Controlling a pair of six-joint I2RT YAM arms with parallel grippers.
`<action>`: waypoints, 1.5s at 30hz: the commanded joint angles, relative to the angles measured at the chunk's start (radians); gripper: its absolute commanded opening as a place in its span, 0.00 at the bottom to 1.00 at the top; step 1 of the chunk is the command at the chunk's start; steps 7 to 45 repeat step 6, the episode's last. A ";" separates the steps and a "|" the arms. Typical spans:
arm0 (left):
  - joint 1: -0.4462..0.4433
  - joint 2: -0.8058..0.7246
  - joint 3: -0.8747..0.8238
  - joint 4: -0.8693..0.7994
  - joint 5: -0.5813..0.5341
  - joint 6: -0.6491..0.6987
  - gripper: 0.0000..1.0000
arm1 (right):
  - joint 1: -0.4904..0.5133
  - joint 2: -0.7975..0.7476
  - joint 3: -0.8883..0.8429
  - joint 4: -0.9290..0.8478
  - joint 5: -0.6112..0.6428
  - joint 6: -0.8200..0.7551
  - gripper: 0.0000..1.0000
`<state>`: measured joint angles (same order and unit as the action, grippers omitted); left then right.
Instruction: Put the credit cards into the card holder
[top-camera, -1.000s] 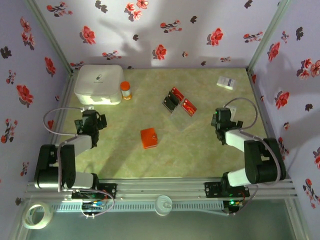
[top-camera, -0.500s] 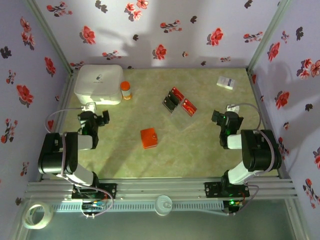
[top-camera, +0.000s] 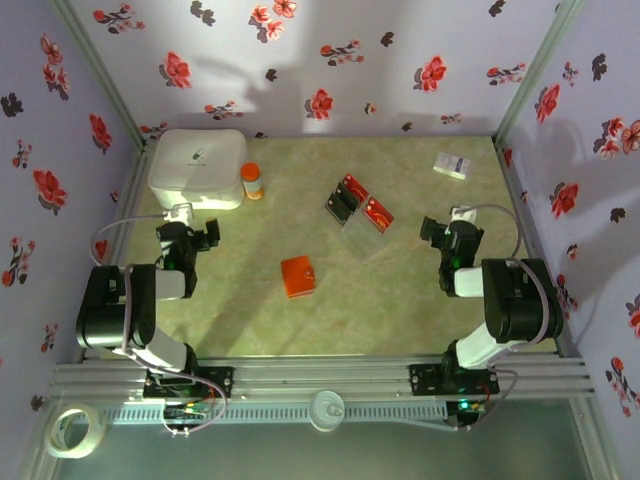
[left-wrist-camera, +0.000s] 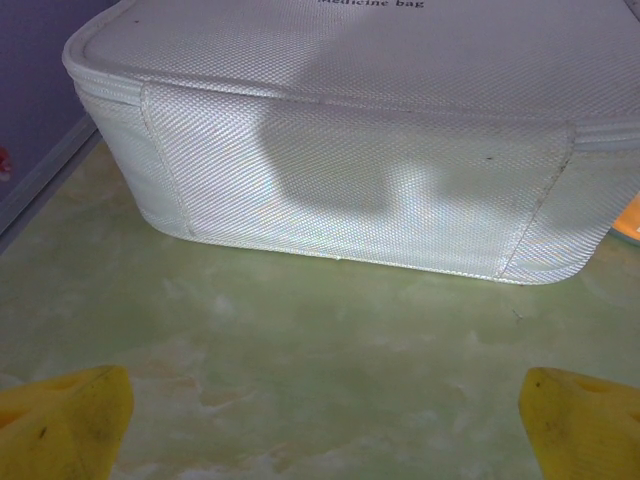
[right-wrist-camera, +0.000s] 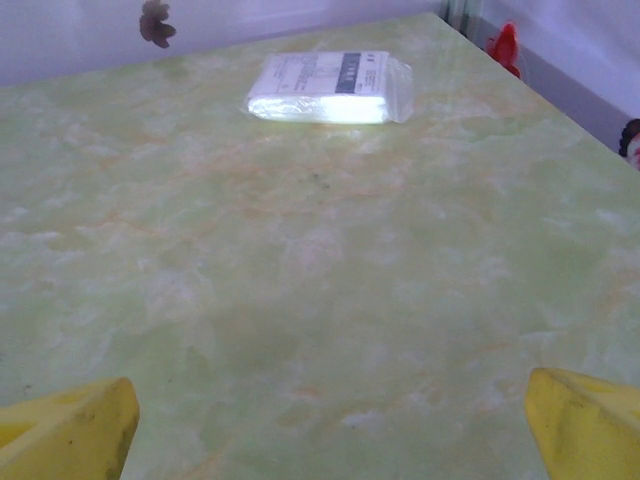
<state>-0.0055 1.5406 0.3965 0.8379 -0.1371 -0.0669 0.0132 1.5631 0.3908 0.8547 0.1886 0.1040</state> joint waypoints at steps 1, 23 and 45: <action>0.006 0.006 0.006 0.036 0.006 0.029 1.00 | 0.001 0.002 0.020 -0.004 -0.025 -0.018 0.99; 0.006 0.006 0.004 0.037 0.005 0.029 1.00 | 0.002 -0.007 0.004 0.015 -0.023 -0.018 0.99; 0.006 0.006 0.004 0.037 0.005 0.029 1.00 | 0.002 -0.007 0.004 0.015 -0.023 -0.018 0.99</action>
